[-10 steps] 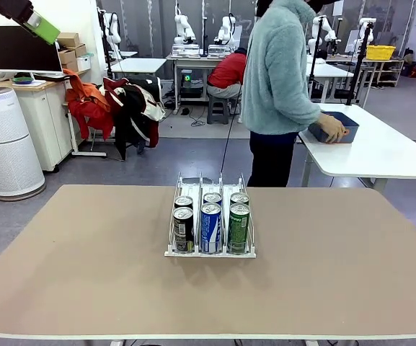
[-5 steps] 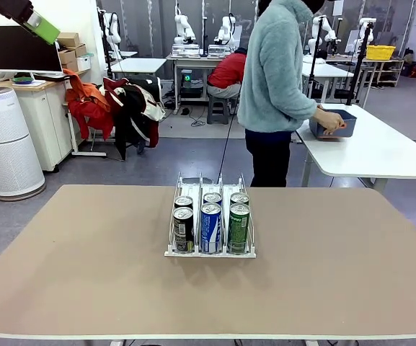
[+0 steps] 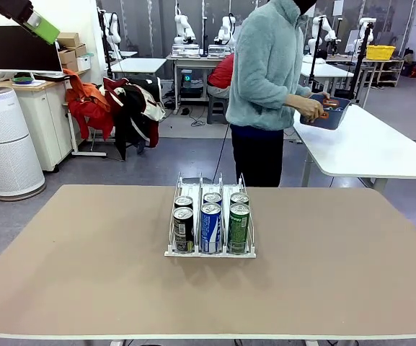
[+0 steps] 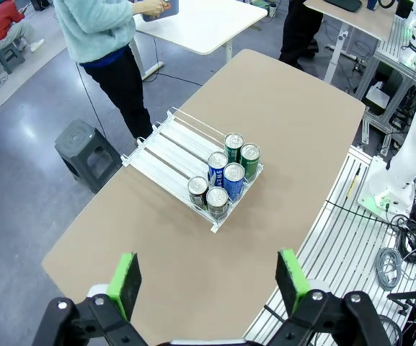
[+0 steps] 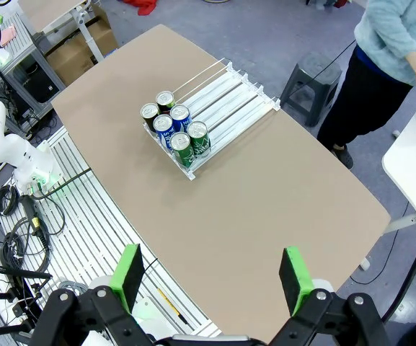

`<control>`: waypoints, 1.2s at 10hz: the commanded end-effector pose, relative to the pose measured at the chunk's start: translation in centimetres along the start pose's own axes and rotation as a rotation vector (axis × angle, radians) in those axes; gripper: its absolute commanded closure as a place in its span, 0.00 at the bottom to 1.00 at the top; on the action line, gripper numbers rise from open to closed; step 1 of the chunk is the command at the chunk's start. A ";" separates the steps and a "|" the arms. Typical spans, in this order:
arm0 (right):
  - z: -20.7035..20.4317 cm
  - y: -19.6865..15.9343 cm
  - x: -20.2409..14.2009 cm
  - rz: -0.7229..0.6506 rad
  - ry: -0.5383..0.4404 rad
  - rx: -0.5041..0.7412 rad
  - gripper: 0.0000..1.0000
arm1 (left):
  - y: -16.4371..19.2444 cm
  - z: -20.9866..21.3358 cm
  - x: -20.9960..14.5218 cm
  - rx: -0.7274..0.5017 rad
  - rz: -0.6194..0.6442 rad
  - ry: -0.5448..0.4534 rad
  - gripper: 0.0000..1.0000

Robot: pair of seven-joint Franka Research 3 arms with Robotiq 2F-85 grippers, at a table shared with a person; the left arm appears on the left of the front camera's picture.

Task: Fill the beverage cans into the dispenser.
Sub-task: Pick up the Sprite handed by the human.

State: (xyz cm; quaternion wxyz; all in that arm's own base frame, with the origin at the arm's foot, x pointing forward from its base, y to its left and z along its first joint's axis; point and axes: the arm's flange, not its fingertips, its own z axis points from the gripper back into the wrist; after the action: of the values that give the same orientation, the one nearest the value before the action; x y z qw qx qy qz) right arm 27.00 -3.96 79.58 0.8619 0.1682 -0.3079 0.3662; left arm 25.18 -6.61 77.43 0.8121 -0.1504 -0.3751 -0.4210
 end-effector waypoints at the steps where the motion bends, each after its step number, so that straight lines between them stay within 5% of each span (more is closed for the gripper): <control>1: -0.1 0.1 0.1 0.000 0.002 0.002 0.00 | 0.1 -0.2 -0.2 0.004 -0.008 0.005 0.00; 12: -0.1 0.1 0.1 0.000 0.002 0.002 0.00 | 0.1 -0.2 -0.2 0.004 -0.008 0.005 0.00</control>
State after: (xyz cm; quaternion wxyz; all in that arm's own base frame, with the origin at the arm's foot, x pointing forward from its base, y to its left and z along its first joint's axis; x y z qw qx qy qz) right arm 27.00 -3.96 79.58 0.8619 0.1682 -0.3079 0.3662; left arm 25.18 -6.61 77.43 0.8121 -0.1504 -0.3751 -0.4210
